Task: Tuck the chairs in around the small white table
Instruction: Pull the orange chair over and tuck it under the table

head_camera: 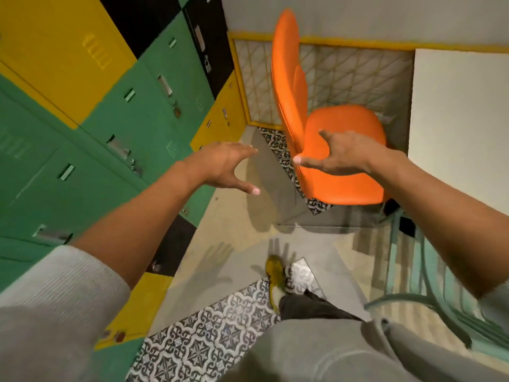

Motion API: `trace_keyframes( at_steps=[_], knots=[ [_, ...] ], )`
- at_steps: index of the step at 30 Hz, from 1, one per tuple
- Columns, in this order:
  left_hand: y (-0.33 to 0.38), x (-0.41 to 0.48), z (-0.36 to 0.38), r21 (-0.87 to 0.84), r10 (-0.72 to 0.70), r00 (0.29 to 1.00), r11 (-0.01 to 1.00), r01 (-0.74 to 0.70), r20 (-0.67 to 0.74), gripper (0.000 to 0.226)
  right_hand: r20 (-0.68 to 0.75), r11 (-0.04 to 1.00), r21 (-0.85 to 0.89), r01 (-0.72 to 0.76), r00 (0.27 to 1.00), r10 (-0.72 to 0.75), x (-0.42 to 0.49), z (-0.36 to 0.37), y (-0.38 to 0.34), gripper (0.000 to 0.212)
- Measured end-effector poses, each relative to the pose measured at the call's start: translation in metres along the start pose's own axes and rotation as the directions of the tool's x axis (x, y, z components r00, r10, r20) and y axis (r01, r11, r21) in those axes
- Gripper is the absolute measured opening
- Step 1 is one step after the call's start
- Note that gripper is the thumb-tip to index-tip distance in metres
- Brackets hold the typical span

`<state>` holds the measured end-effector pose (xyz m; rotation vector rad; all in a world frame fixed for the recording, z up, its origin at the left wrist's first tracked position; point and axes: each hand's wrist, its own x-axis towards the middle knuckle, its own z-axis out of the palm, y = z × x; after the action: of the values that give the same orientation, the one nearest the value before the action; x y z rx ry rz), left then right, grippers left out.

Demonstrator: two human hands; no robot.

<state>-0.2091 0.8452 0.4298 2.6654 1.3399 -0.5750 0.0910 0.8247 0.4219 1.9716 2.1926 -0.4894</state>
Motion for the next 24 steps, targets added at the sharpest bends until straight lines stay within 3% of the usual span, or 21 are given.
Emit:
trace_keyframes(
  at_steps=[4,10,17,24],
  knots=[
    [-0.04,0.055,-0.04,0.046,0.13,0.992,0.99,-0.13,0.008,0.134,-0.136,0.996,0.079,-0.031,0.99,0.042,0.042,-0.024,-0.026,0.141],
    [-0.112,0.123,-0.088,0.165,0.273,0.962,0.948,-0.272,0.02,0.133,-0.121,0.97,0.211,-0.121,0.982,0.148,0.103,-0.047,-0.059,0.13],
    [-0.186,0.214,-0.124,0.21,0.445,0.895,0.875,-0.436,0.002,0.132,-0.074,0.939,0.235,-0.251,0.959,0.274,0.16,-0.064,-0.079,0.119],
    [-0.259,0.323,-0.159,0.298,0.626,0.78,0.739,-0.604,0.029,0.135,-0.143,0.838,0.282,-0.466,0.844,0.517,0.217,-0.06,-0.101,0.112]
  ],
)
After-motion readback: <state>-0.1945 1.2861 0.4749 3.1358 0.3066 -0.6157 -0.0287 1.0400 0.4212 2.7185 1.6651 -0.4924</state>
